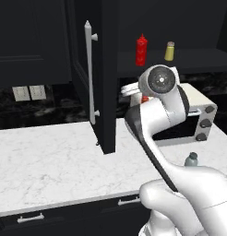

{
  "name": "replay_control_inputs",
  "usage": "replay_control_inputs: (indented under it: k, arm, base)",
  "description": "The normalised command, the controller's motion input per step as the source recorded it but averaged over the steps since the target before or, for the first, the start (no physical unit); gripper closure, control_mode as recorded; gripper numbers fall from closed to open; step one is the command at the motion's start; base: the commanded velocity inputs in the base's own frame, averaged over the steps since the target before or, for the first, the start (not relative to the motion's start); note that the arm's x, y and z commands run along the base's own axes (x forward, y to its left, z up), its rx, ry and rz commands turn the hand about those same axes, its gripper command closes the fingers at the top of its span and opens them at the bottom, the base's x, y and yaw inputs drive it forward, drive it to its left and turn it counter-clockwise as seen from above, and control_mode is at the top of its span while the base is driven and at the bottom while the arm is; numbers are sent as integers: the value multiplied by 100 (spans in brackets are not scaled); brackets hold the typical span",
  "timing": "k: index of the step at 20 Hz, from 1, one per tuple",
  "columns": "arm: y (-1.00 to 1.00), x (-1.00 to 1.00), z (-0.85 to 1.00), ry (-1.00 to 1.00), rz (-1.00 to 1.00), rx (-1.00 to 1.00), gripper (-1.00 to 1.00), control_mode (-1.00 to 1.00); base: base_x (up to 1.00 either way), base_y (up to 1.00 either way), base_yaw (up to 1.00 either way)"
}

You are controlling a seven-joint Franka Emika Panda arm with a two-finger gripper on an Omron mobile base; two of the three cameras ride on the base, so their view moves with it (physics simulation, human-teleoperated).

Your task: Put the shaker and condiment bottle from the counter next to their counterparts in the cabinet.

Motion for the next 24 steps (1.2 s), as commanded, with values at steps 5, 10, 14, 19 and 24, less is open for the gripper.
replay_control_inputs:
  k: [5, 10, 14, 19, 24]
  arm:
    - [0, 0, 82, 0, 19, 0, 100, -100]
    - [0, 0, 79, 0, 18, 0, 100, -100]
    - [0, 0, 77, 0, 18, 0, 100, -100]
    - [1, 0, 57, -5, 15, -2, 100, -100]
    - [0, 0, 0, 0, 1, 0, 100, -100]
  base:
    - [0, 0, 0]
    - [0, 0, 0]
    - [0, 0, 0]
    - [0, 0, 0]
    - [0, 0, 0]
